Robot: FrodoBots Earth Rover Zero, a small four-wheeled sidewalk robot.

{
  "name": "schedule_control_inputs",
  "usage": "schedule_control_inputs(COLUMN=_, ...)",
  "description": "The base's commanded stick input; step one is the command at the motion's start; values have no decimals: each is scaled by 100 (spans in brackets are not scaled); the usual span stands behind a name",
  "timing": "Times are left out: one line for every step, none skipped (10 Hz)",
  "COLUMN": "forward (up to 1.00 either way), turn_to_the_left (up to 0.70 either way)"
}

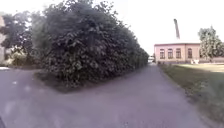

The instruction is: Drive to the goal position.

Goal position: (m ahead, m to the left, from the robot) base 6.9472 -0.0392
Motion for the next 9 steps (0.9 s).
schedule_control_inputs(forward=44, turn_to_the_left=-27)
schedule_control_inputs(forward=44, turn_to_the_left=-27)
schedule_control_inputs(forward=44, turn_to_the_left=-27)
schedule_control_inputs(forward=44, turn_to_the_left=-27)
schedule_control_inputs(forward=44, turn_to_the_left=-27)
schedule_control_inputs(forward=44, turn_to_the_left=-27)
schedule_control_inputs(forward=44, turn_to_the_left=-27)
schedule_control_inputs(forward=44, turn_to_the_left=-27)
schedule_control_inputs(forward=44, turn_to_the_left=-27)
